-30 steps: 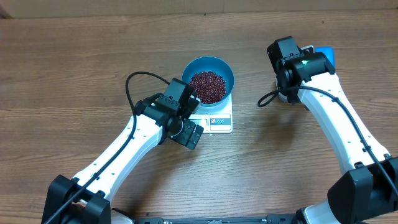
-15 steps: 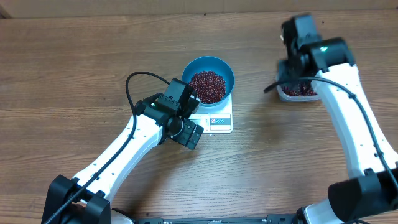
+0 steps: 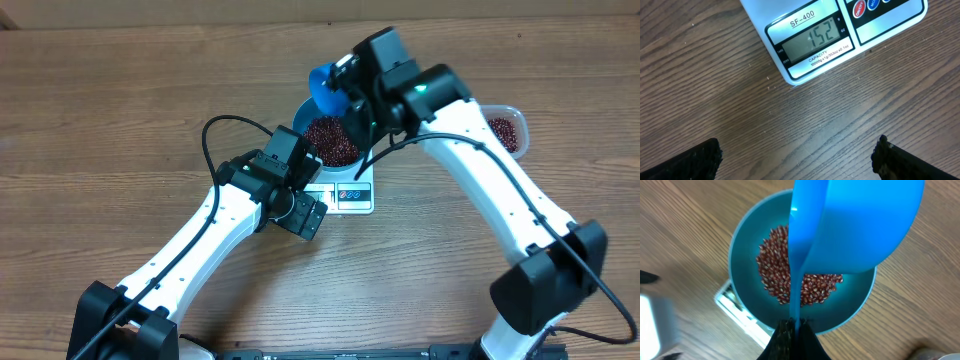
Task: Scoop item into bowl and weigh 150g on scale
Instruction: 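Carry the scoop with a few beans over the teal bowl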
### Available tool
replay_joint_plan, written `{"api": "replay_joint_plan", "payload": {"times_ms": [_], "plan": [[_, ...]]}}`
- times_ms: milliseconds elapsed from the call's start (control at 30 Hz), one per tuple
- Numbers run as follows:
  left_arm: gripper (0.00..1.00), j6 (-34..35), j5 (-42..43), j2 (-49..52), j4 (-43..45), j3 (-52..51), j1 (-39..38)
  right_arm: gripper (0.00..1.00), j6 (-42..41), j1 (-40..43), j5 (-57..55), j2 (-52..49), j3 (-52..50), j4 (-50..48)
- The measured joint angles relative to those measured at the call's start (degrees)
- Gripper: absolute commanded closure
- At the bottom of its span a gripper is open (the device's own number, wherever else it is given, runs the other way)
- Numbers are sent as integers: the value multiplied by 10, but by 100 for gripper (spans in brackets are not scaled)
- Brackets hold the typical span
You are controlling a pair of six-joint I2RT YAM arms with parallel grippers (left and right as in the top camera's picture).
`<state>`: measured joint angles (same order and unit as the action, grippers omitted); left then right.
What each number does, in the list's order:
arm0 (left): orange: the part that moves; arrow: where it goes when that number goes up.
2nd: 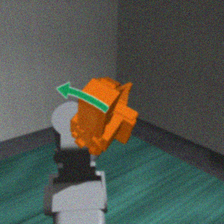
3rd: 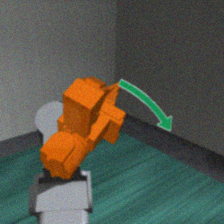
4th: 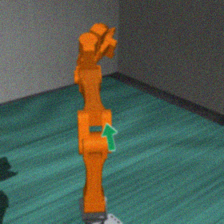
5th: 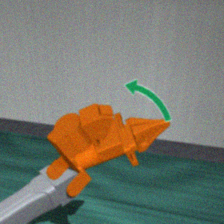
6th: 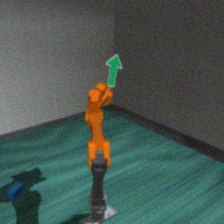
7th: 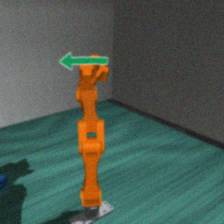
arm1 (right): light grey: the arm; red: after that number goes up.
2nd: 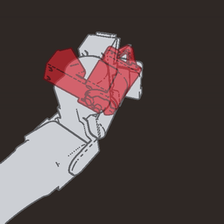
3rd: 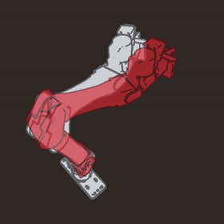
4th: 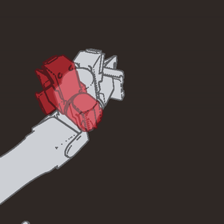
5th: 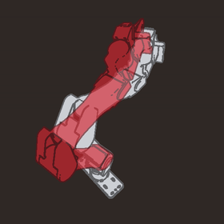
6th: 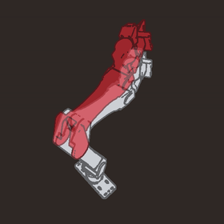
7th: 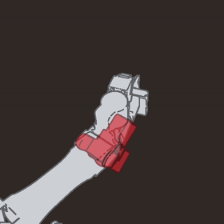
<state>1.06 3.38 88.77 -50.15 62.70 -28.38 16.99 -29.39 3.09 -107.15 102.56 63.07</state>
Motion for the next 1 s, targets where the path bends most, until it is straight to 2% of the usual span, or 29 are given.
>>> {"api": "replay_joint_plan", "payload": {"times_ms": [233, 400, 1000], "plan": [[0, 0, 0, 0, 0, 0, 0, 96, 25, -47, -112, -16, 0, 2], [1, 0, 0, 0, 0, 0, 0, 96, 26, -48, -140, -60, -2, 9], [0, 0, 0, 0, 0, 0, 0, 96, 26, -47, -139, -72, -34, 13]]}}
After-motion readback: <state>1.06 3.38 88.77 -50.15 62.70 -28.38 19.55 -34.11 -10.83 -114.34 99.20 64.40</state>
